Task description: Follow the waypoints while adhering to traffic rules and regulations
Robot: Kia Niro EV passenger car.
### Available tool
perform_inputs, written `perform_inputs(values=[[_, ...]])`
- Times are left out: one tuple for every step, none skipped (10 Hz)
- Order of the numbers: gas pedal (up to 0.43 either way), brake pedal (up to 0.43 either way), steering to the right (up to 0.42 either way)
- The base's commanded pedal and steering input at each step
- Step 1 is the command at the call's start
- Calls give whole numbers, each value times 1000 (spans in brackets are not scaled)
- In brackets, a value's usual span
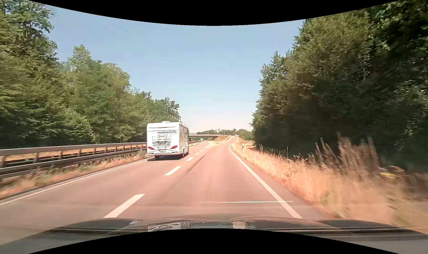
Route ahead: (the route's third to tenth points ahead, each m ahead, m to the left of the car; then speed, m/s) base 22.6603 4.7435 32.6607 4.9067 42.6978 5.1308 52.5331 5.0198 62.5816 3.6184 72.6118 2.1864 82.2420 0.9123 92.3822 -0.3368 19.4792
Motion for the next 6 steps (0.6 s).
perform_inputs(values=[[0, 0, 0], [0, 0, 0], [0, 0, 0], [0, 0, 1], [0, 0, 1], [0, 0, 1]])
